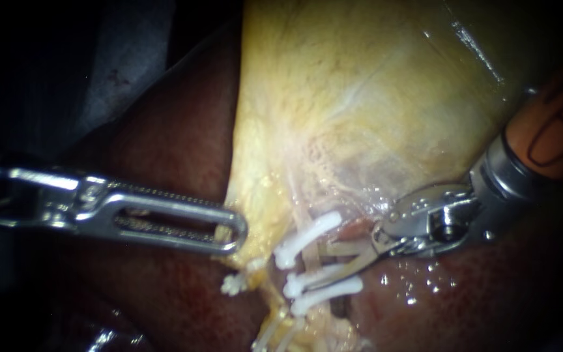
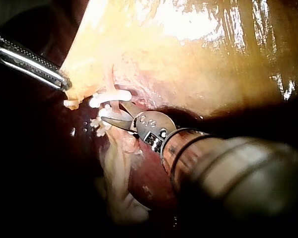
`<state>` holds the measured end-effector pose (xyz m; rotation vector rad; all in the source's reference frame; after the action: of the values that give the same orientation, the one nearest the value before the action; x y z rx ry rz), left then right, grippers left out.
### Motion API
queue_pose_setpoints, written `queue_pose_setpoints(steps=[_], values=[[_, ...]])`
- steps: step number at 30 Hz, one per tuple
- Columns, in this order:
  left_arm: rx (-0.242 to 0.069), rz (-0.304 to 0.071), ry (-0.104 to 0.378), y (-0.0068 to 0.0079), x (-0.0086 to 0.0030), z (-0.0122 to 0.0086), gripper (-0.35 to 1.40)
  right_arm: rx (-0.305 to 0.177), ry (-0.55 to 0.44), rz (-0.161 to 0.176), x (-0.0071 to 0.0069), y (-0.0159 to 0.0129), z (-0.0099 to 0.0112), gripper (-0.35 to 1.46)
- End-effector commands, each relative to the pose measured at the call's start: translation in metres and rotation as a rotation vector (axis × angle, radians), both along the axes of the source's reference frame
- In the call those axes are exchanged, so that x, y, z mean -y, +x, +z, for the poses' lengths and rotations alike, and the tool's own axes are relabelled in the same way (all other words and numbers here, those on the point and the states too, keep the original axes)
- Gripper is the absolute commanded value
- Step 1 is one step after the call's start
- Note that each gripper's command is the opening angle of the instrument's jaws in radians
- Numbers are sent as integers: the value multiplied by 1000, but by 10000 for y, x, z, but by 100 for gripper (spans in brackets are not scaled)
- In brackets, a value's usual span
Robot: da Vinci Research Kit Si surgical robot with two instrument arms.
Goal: Go to the cutting position right tube
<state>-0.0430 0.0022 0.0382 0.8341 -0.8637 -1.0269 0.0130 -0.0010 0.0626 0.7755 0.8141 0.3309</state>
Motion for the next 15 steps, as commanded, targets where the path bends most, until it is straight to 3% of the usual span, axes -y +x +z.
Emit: queue_pose_setpoints(steps=[1,15], values=[[0,0,0,0,0,0,-35,0,0,0,-1,1,1,37],[0,0,0,0,0,0,-35,3,-2,6,-2,16,7,19]])
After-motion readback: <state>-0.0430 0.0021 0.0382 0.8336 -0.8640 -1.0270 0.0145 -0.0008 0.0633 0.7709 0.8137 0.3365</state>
